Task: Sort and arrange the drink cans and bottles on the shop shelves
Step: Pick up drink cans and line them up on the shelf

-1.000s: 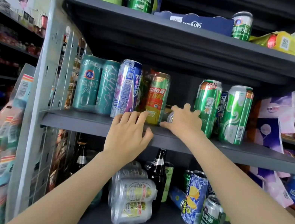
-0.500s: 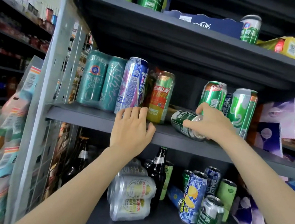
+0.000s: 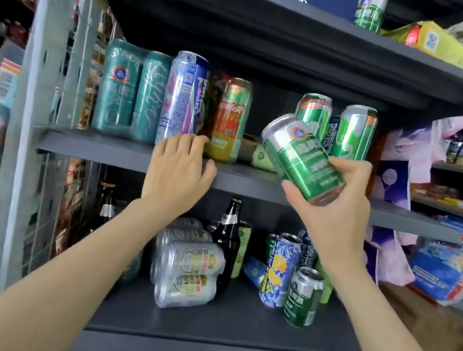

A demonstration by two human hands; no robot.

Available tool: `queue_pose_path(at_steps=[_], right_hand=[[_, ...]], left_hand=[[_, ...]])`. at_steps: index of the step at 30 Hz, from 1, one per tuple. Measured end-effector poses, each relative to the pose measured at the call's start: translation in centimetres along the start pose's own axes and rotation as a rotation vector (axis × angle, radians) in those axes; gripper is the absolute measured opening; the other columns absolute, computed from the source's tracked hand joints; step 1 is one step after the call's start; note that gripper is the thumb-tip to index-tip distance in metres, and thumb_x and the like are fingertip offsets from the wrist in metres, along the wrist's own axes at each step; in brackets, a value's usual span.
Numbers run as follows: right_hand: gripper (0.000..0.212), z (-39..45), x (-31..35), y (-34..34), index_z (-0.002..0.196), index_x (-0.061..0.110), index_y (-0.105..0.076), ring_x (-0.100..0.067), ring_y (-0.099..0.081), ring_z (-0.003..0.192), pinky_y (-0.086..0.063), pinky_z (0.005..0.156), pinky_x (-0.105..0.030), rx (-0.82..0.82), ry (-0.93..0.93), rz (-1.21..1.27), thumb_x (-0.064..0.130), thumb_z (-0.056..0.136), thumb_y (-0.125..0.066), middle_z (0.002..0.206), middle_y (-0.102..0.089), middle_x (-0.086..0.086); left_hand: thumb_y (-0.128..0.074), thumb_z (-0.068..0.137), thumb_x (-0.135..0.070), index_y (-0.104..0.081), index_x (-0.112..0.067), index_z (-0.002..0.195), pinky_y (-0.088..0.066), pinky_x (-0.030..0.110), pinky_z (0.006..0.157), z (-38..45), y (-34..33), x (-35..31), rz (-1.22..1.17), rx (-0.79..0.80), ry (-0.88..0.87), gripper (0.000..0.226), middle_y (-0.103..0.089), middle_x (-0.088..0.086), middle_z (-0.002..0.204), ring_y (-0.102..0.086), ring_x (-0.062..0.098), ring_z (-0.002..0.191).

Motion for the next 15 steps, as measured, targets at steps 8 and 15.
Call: queue_pose_path(at_steps=[8,15], right_hand=[[0.098,-6.7,-2.9,0.9,0.132,0.043,-0.023,-0.007,-0.050,0.120,-0.042,0.101,-0.033,0.107,-0.326,0.289,0.035,0.059,-0.087,0.136,-0.045,0.007],[0.101,-10.1,-7.0,0.0,0.139,0.036,-0.022,0.016,-0.042,0.100,-0.031,0.077,0.007,0.333,-0.390,0.020,0.015,0.063,-0.085,0.118,-0.039,0.030]], left_hand=[[-0.035,0.085,-0.029,-0.053,-0.003,0.118,-0.033,0.041,0.093,-1.8,0.4,-0.3,-0.073,-0.015,-0.004,0.046,-0.057,0.017,0.115,-0.050,0.035,0.106],[-0.042,0.079,-0.014,-0.054,-0.006,0.117,-0.030,0.038,0.097,-11.0,-0.9,0.2,-0.150,-0.031,-0.248,0.041,-0.052,0.013,0.128,-0.041,0.025,0.119]])
Point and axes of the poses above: each hand's wrist, its own z-axis towards the middle knuckle, its own y-axis out of the back of the hand, x = y × z, the point moved 1 cm from there along z, towards the middle knuckle
